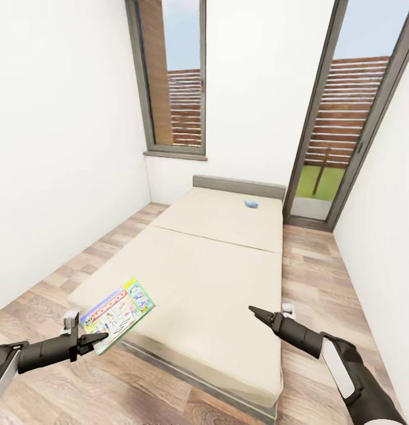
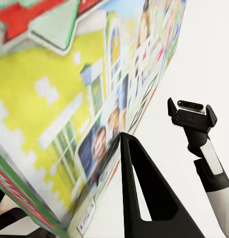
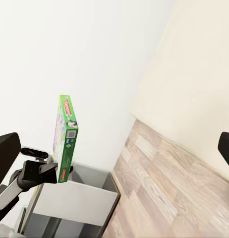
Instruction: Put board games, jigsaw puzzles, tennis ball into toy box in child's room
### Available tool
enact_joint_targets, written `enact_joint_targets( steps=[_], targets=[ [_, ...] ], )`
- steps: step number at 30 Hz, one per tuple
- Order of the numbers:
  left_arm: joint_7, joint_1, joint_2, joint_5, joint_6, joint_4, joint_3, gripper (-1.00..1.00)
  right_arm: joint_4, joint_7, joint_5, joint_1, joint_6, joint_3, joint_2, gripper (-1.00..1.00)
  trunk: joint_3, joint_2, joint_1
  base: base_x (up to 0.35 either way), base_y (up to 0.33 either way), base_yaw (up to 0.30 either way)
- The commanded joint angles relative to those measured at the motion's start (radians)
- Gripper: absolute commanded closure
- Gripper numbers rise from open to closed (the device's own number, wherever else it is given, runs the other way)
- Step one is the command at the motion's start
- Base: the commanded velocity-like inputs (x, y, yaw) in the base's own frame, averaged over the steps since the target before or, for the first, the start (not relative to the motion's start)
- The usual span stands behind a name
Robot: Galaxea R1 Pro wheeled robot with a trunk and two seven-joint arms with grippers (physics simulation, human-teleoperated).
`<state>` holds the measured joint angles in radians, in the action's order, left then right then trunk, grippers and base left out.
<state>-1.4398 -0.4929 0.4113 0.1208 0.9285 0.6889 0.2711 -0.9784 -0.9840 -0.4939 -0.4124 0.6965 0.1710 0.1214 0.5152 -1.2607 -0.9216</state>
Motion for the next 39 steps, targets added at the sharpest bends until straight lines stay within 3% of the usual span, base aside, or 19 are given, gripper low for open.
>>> enact_joint_targets(
  steps=[1, 39],
  targets=[
    [-0.002, -0.001, 0.000, 0.002, 0.010, 0.000, 0.000, 1.00, 0.000, -0.001, -0.004, 0.000, 0.006, 0.001, 0.000, -1.00, -0.002, 0.007, 0.004, 0.000, 0.000, 0.292],
    [0.001, -0.001, -0.003, 0.001, 0.009, -0.002, -0.001, 1.00, 0.003, 0.008, -0.002, 0.000, 0.006, -0.005, -0.008, -1.00, -0.121, 0.273, 0.150, 0.000, 0.000, 0.292]
  ],
)
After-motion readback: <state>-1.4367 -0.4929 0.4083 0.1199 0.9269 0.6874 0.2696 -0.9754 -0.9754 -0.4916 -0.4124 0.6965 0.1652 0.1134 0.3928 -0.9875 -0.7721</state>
